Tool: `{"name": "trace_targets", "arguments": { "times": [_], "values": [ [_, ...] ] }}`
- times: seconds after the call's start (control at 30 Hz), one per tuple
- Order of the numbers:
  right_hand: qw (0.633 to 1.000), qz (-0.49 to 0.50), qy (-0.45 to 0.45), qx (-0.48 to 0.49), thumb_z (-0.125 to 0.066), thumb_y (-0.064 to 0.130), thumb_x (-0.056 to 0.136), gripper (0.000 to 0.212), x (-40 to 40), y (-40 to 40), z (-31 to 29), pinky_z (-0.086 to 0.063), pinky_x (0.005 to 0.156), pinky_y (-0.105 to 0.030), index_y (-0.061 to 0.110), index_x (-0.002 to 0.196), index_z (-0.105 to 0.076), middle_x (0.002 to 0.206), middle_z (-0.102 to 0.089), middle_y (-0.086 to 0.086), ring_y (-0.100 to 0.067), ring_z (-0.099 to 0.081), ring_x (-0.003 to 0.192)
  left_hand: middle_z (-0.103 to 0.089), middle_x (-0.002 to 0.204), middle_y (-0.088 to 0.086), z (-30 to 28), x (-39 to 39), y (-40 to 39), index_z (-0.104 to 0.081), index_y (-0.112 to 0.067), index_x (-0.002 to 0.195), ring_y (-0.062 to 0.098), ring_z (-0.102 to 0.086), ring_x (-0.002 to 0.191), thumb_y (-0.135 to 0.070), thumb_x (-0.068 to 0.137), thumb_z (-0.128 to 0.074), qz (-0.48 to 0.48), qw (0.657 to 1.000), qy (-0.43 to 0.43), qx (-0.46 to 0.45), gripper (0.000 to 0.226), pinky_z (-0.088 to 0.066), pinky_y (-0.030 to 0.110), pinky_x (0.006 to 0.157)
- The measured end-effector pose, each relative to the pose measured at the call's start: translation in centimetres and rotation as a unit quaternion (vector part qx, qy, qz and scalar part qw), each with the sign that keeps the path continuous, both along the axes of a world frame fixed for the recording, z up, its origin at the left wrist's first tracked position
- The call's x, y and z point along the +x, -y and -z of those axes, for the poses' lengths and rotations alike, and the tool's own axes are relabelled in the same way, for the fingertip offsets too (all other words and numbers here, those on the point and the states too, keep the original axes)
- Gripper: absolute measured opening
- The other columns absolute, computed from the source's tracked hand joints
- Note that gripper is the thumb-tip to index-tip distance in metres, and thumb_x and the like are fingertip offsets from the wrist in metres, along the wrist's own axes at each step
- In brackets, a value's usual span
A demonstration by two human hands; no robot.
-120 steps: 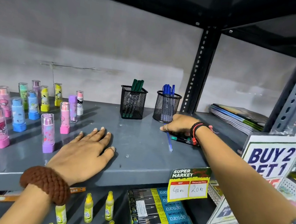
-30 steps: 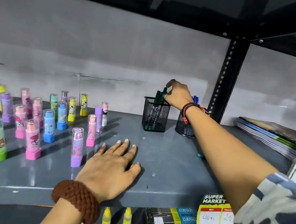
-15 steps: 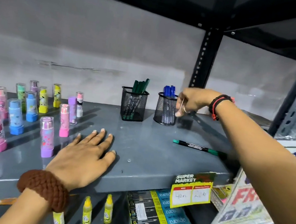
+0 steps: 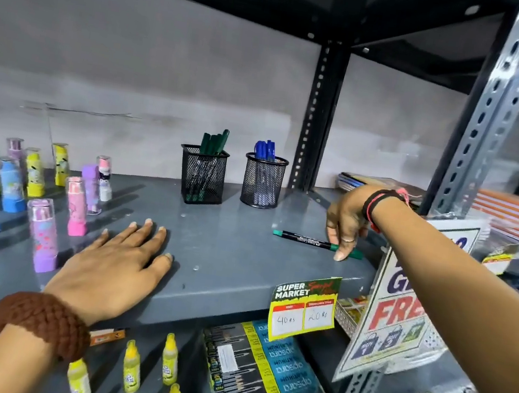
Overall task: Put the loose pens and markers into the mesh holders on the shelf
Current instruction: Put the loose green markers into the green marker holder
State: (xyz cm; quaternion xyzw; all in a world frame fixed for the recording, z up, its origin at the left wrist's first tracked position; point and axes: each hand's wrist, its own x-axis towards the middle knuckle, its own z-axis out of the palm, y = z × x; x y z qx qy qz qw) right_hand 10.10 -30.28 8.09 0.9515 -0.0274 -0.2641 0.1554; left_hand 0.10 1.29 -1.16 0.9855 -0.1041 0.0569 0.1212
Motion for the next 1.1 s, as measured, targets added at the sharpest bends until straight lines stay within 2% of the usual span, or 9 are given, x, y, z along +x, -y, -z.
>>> {"name": "trace_targets", "arguments": {
  "times": [0.1, 0.4, 0.47, 0.57, 0.7, 0.87, 0.93, 1.03, 1.1],
  "values": [
    [0.998, 0.005, -0.007, 0.055, -0.070, 0.024, 0.084, 0.017, 0.5, 0.6, 0.5, -0.045, 0.062, -0.019, 0.014, 0.094, -0.060, 0.075, -0.057, 0.000, -0.008, -0.051, 0.064, 0.007, 0.158, -0.008, 0.0, 0.0, 0.1, -0.001, -0.030, 0.148, 0.006, 0.005, 0.145, -0.049, 0.095, -0.016, 0.000, 1.000, 0.000, 0.003, 0.059, 0.003, 0.033, 0.120],
    [0.954, -0.081, 0.078, 0.279, -0.075, 0.008, 0.078, 0.015, 0.9, -1.4, -1.9, -0.050, 0.056, -0.017, 0.013, 0.079, -0.061, 0.065, -0.067, 0.002, -0.008, -0.063, 0.059, 0.005, 0.158, -0.007, 0.1, 0.2, 0.1, -0.002, -0.028, 0.149, 0.008, 0.005, 0.145, -0.048, 0.095, -0.016, -0.003, 1.000, -0.002, 0.005, 0.059, 0.003, 0.033, 0.119],
    [0.918, -0.124, 0.123, 0.356, -0.078, 0.006, 0.073, 0.014, 0.8, -2.0, -3.6, -0.052, 0.060, -0.018, 0.013, 0.079, -0.067, 0.058, -0.071, 0.005, -0.003, -0.066, 0.055, 0.005, 0.158, -0.007, 0.1, 0.2, 0.1, -0.002, -0.028, 0.149, 0.008, 0.005, 0.145, -0.048, 0.095, -0.016, -0.005, 1.000, -0.001, 0.004, 0.059, 0.003, 0.033, 0.119],
    [0.854, -0.163, 0.251, 0.426, -0.078, 0.011, 0.073, 0.016, 1.1, -3.2, -5.7, -0.055, 0.067, -0.022, 0.011, 0.087, -0.069, 0.076, -0.070, -0.009, -0.014, -0.064, 0.064, 0.005, 0.158, -0.007, 0.1, 0.1, 0.2, -0.002, -0.029, 0.149, 0.007, 0.005, 0.145, -0.049, 0.095, -0.016, -0.007, 1.000, 0.003, 0.000, 0.059, 0.004, 0.033, 0.119],
    [0.738, -0.156, 0.389, 0.529, -0.070, 0.011, 0.083, 0.034, 2.9, -5.6, -7.5, -0.059, 0.060, -0.017, -0.001, 0.113, -0.060, 0.078, -0.064, -0.004, -0.004, -0.067, 0.062, 0.006, 0.158, -0.007, 0.1, 0.0, 0.2, -0.002, -0.029, 0.148, 0.007, 0.005, 0.145, -0.048, 0.095, -0.016, -0.010, 1.000, 0.004, -0.004, 0.058, 0.004, 0.032, 0.119],
    [0.578, -0.127, 0.542, 0.597, -0.067, 0.008, 0.086, 0.035, 6.1, -9.4, -7.9, -0.056, 0.051, -0.014, 0.001, 0.117, -0.052, 0.089, -0.059, -0.007, -0.009, -0.063, 0.067, 0.006, 0.158, -0.008, 0.1, 0.0, 0.3, -0.002, -0.030, 0.148, 0.007, 0.005, 0.145, -0.048, 0.095, -0.017, -0.012, 1.000, 0.011, -0.010, 0.058, 0.004, 0.032, 0.119],
    [0.547, -0.118, 0.567, 0.605, -0.065, 0.008, 0.086, 0.032, 7.5, -10.9, -7.7, -0.055, 0.050, -0.015, 0.002, 0.114, -0.049, 0.086, -0.059, -0.005, -0.007, -0.062, 0.067, 0.006, 0.158, -0.009, 0.1, 0.0, 0.3, -0.002, -0.030, 0.148, 0.007, 0.005, 0.145, -0.048, 0.095, -0.017, -0.014, 1.000, 0.015, -0.013, 0.058, 0.004, 0.032, 0.119],
    [0.544, -0.107, 0.571, 0.606, -0.062, 0.008, 0.086, 0.020, 9.6, -12.5, -6.7, -0.054, 0.058, -0.023, 0.009, 0.101, -0.050, 0.085, -0.061, -0.007, -0.011, -0.065, 0.068, 0.006, 0.158, -0.010, 0.1, 0.1, 0.3, -0.002, -0.031, 0.148, 0.006, 0.006, 0.145, -0.049, 0.095, -0.017, -0.015, 1.000, 0.020, -0.017, 0.058, 0.004, 0.032, 0.119],
    [0.594, -0.122, 0.586, 0.537, -0.064, 0.018, 0.085, 0.021, 10.7, -13.4, -5.8, -0.050, 0.070, -0.031, 0.009, 0.102, -0.054, 0.088, -0.061, -0.009, -0.021, -0.060, 0.076, 0.006, 0.158, -0.010, 0.2, 0.1, 0.2, -0.003, -0.032, 0.148, 0.006, 0.006, 0.145, -0.049, 0.095, -0.018, -0.015, 0.999, 0.023, -0.019, 0.058, 0.005, 0.031, 0.118]
  ]
}}
